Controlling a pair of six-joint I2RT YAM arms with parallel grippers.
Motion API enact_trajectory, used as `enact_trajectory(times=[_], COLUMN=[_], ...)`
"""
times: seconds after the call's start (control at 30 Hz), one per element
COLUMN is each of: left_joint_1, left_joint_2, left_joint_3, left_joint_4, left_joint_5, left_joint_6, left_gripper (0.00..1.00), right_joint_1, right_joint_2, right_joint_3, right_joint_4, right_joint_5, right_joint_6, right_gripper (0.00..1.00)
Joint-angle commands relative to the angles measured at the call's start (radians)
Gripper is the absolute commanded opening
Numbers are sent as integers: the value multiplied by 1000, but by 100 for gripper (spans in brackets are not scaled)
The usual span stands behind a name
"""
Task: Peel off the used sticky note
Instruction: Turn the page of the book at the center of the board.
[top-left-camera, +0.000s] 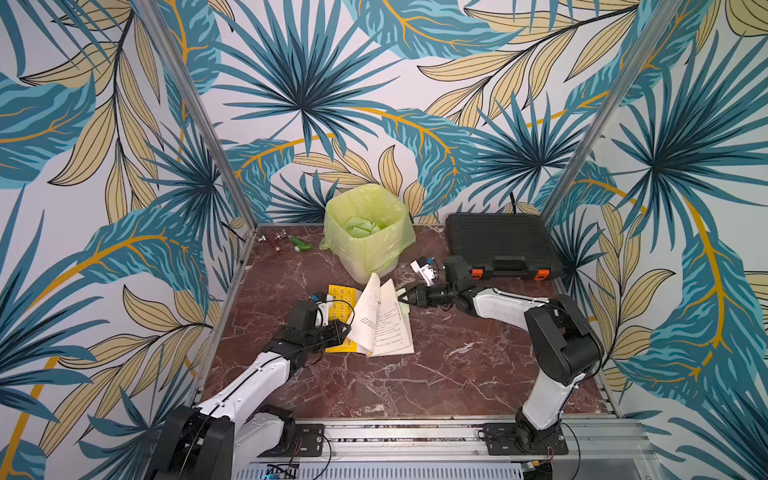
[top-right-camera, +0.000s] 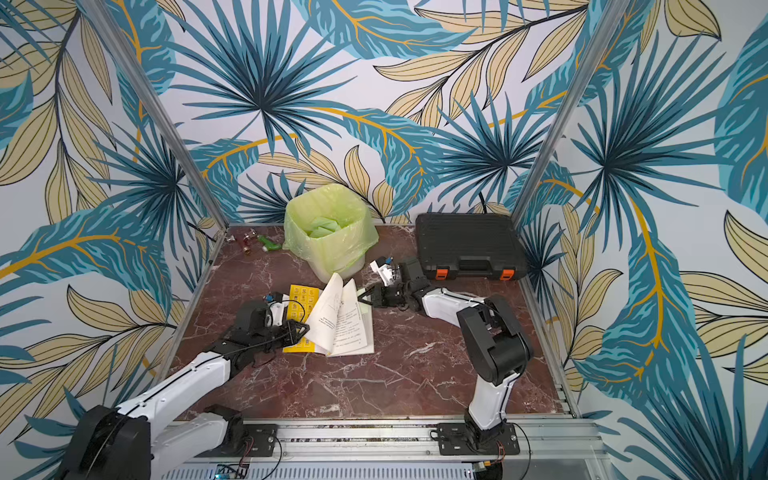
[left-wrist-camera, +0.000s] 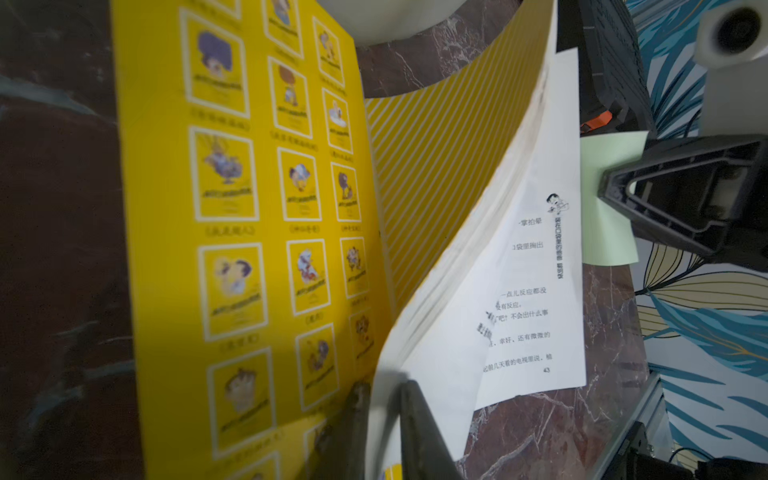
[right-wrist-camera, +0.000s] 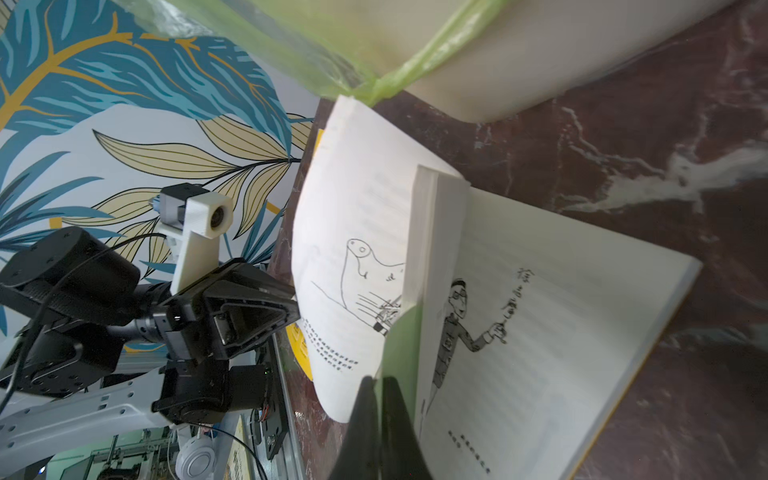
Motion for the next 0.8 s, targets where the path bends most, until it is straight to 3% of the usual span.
enact_trajectory(times=[0.0,0.33,0.6,0.77], left_joint_1=[7,5,3,2], left_joint_2=[-35,-146,-229,-271], left_joint_3=[-22,-53,-88,-87], left_joint_4=[24,67,148,133], left_joint_5=[19,76,156,147], left_joint_6=[4,-4,-33,-27], left_gripper=[28,57,66,68], right_joint_1=[38,134,160,180], right_joint_2=[-26,32,84,134], right_joint_3=[55,186,238,277], right_joint_4=[-33,-138,-206,-208], right_joint_5=[-55,-98,-88,-90], right_joint_6=[-33,-99,-140,-128], right_gripper=[0,0,0,0])
